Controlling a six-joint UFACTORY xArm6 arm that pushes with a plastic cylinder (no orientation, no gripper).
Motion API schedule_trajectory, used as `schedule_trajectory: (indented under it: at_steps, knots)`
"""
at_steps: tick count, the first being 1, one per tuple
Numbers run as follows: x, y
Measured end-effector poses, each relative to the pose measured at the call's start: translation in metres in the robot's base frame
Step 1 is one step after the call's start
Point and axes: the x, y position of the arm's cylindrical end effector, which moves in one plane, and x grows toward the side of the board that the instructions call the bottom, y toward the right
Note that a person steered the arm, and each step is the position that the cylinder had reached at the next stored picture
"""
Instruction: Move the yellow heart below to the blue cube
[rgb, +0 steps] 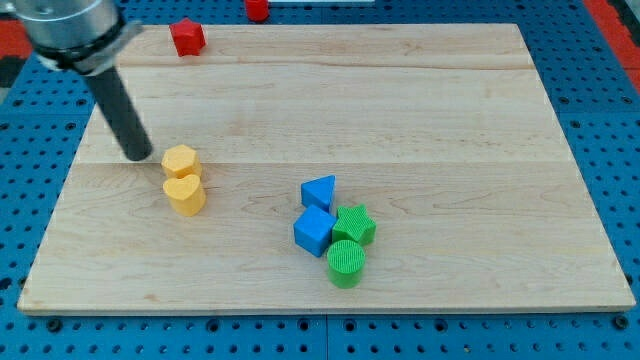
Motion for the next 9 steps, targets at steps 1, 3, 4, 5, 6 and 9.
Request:
schedule_trajectory:
  at_steps: [1,3,4,5,6,9]
  knots:
    - [0.029,0.081]
    - [0.01,0.028]
    - [0.034,0.004]
    - [0.058,0.067]
    - [0.075,0.126]
    - [0.116,0.13]
